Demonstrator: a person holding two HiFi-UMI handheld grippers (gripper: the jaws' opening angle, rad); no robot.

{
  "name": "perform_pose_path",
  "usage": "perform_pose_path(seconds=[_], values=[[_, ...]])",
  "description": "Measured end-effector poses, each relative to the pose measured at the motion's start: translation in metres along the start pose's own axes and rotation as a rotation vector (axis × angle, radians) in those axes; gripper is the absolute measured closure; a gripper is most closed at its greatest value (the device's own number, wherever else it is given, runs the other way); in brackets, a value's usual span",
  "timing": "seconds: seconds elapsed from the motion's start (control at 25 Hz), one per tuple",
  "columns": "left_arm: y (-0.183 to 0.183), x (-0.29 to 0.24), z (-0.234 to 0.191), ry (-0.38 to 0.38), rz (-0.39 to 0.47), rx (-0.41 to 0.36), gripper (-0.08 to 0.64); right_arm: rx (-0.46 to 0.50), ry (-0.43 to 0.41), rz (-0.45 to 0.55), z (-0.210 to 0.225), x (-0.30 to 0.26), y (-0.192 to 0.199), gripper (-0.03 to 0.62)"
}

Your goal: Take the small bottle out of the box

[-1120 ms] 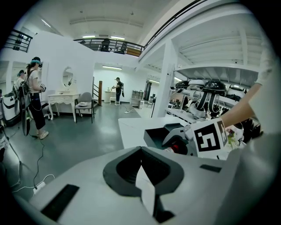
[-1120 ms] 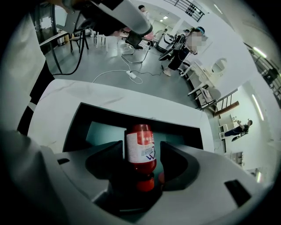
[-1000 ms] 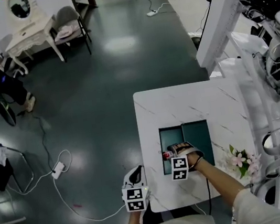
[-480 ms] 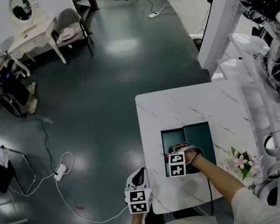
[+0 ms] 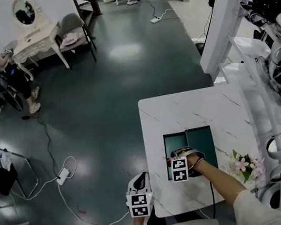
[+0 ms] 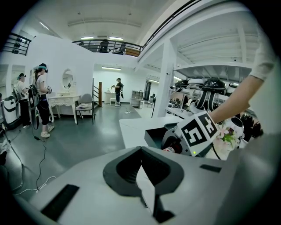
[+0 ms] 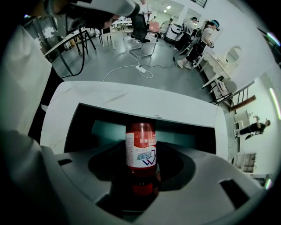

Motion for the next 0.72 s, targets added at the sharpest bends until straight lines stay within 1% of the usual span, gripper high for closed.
perform_pose_path(seconds=[0.08, 0.16, 0.24, 0.36, 0.44, 0.52, 0.72], values=[[-0.002, 0.001, 0.001, 0.001, 0.004, -0.005, 0.541, 0.016, 0.020, -0.008, -0.001, 0.003, 0.000, 0.360], [-0.006, 0.001, 0.002, 0.004, 0.008, -0.012, 0.541, 0.010, 0.042, -0.005, 0.001, 0.009, 0.000, 0.360], [-0.010, 0.001, 0.005, 0.009, 0.013, -0.016, 0.541, -0.014, 0.071, 0.006, 0.006, 0.018, 0.002, 0.360], [-0.014, 0.000, 0.011, 0.020, 0.020, -0.023, 0.541, -0.075, 0.122, 0.040, 0.013, 0.035, 0.006, 0.360], [-0.016, -0.001, 0.014, 0.025, 0.021, -0.032, 0.541, -0.136, 0.154, 0.074, 0.016, 0.046, 0.009, 0.360], [-0.019, -0.001, 0.016, 0.030, 0.023, -0.037, 0.541, -0.221, 0.177, 0.123, 0.020, 0.057, 0.010, 0.360], [-0.024, -0.003, 0.017, 0.033, 0.032, -0.042, 0.541, -0.483, 0.222, 0.265, 0.027, 0.074, 0.018, 0.360]])
Point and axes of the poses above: the fingertips, and each gripper's own axes: x backward along the fingers, z to its right, y out of its underside, the point moved 4 cm from there along x, backward along the fingers, and after that the axes turned 12 degrees about x, right-handed, at the moved point
